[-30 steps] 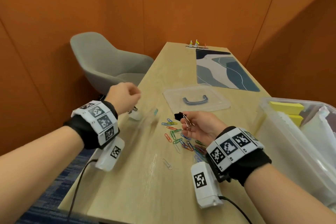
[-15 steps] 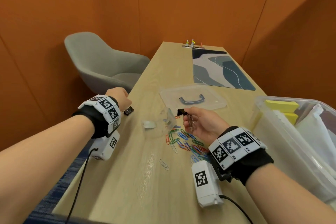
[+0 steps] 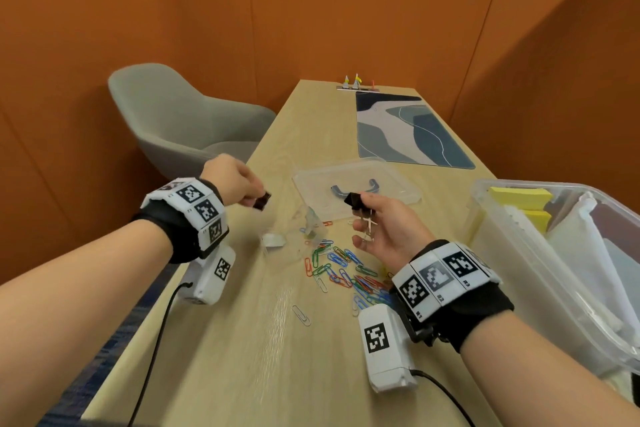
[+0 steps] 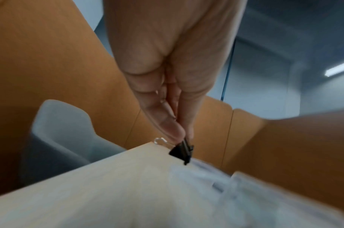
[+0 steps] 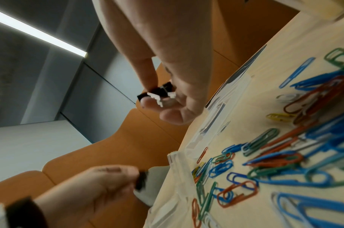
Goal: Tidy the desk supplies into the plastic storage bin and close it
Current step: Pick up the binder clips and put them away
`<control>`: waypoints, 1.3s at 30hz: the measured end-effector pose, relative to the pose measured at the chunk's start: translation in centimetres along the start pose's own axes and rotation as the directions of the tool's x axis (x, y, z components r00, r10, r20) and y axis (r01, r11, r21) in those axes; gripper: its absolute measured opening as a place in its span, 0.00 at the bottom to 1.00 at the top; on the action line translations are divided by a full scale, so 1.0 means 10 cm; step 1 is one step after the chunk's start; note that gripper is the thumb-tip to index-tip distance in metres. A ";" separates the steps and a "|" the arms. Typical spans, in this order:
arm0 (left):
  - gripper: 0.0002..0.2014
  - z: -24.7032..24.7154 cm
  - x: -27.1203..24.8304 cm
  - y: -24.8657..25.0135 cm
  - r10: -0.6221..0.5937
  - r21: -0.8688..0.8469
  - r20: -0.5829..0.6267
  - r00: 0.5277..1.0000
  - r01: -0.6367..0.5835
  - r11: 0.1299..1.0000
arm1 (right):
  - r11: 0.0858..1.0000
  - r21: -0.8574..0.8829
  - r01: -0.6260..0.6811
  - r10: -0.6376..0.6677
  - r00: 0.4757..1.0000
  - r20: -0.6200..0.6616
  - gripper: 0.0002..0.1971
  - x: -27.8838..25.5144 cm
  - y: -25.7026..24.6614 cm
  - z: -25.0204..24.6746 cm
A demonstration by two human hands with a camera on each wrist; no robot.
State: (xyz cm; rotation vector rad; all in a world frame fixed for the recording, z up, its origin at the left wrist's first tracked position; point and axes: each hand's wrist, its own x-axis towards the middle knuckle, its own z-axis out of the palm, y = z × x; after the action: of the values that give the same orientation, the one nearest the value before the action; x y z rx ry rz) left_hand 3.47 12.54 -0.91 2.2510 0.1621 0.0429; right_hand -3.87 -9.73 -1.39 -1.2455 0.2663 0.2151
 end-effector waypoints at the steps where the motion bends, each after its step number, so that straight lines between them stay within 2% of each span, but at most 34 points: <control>1: 0.04 -0.01 -0.06 0.11 0.025 -0.151 0.017 1.000 -0.022 0.988 | 0.999 0.029 -0.022 0.022 1.000 -0.010 0.12 0.01 0.00 -0.01; 2: 0.03 -0.01 -0.14 0.21 0.054 -0.288 0.059 0.997 -0.035 0.957 | 0.997 0.059 -0.039 0.040 0.999 -0.012 0.13 0.01 0.00 -0.02; 4: 0.03 0.03 -0.29 0.40 0.117 -0.441 0.188 0.975 -0.022 0.897 | 0.993 0.108 -0.051 0.051 0.999 -0.006 0.14 0.00 0.00 -0.03; 7: 0.05 0.15 -0.48 0.58 0.181 -0.450 0.411 0.894 0.026 0.893 | 0.993 0.112 -0.032 0.032 0.999 0.002 0.14 -0.06 -0.03 -0.06; 9: 0.06 0.23 -0.57 0.67 0.213 -0.433 0.479 0.851 0.018 0.901 | 0.998 0.056 -0.031 0.029 0.999 0.036 0.17 -0.15 -0.06 -0.11; 11: 0.06 0.30 -0.63 0.75 0.238 -0.449 0.476 0.847 0.001 0.894 | 0.998 -0.057 -0.031 0.036 0.996 0.078 0.18 -0.24 -0.09 -0.16; 14: 0.05 0.40 -0.70 0.83 0.270 -0.495 0.420 0.867 -0.031 0.868 | 0.980 -0.200 0.017 -0.012 1.000 0.026 0.09 -0.30 -0.10 -0.21; 16: 0.05 0.45 -0.74 0.87 0.288 -0.523 0.420 0.861 -0.030 0.852 | 0.981 -0.185 0.058 -0.067 0.997 -0.045 0.05 -0.33 -0.11 -0.26; 19: 0.05 0.51 -0.78 0.91 0.296 -0.573 0.437 0.849 0.009 0.819 | 0.978 -0.158 0.140 -0.154 0.985 -0.080 0.05 -0.38 -0.13 -0.33; 23: 0.04 0.55 -0.81 0.95 0.276 -0.614 0.501 0.820 0.113 0.781 | 0.963 -0.128 0.237 -0.241 0.971 -0.013 0.06 -0.45 -0.18 -0.39; 26: 0.06 0.56 -0.82 0.97 0.290 -0.676 0.554 0.780 0.219 0.703 | 0.971 -0.091 0.223 -0.219 0.974 0.054 0.03 -0.51 -0.20 -0.42; 28: 0.07 0.55 -0.83 0.97 0.306 -0.678 0.562 0.769 0.217 0.702 | 0.977 -0.100 0.189 -0.179 0.978 0.104 0.07 -0.54 -0.20 -0.43; 30: 0.07 0.52 -0.84 0.98 0.315 -0.648 0.535 0.784 0.142 0.748 | 0.965 -0.205 0.163 -0.150 0.986 0.077 0.08 -0.57 -0.19 -0.42; 31: 0.07 0.50 -0.83 0.98 0.323 -0.612 0.503 0.802 0.066 0.788 | 0.945 -0.290 0.149 -0.147 0.989 0.027 0.08 -0.57 -0.18 -0.42; 33: 0.06 0.48 -0.83 0.99 0.389 -0.451 0.389 0.835 -0.196 0.871 | 0.901 -0.419 0.113 -0.166 0.982 -0.092 0.08 -0.55 -0.15 -0.41; 34: 0.06 0.48 -0.83 0.98 0.451 -0.310 0.317 0.834 -0.359 0.880 | 0.896 -0.433 0.103 -0.175 0.976 -0.131 0.07 -0.53 -0.13 -0.40; 36: 0.04 0.50 -0.87 0.98 0.601 -0.050 0.214 0.770 -0.606 0.794 | 0.924 -0.369 0.101 -0.172 0.971 -0.164 0.05 -0.50 -0.13 -0.37; 37: 0.03 0.51 -0.89 0.97 0.644 0.006 0.175 0.745 -0.655 0.756 | 0.945 -0.312 0.103 -0.162 0.972 -0.169 0.03 -0.49 -0.13 -0.35; 38: 0.03 0.51 -0.89 0.96 0.653 0.004 0.137 0.745 -0.659 0.752 | 0.961 -0.257 0.102 -0.149 0.974 -0.171 0.03 -0.48 -0.14 -0.33; 39: 0.03 0.50 -0.87 0.95 0.617 -0.073 0.110 0.779 -0.613 0.787 | 0.973 -0.210 0.098 -0.135 0.976 -0.172 0.07 -0.47 -0.14 -0.34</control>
State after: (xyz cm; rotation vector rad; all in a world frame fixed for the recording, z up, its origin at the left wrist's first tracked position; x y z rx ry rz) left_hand -3.76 1.64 3.46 2.1711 -0.6532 0.2486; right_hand -8.21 -13.45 0.34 -1.4798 0.3366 0.0231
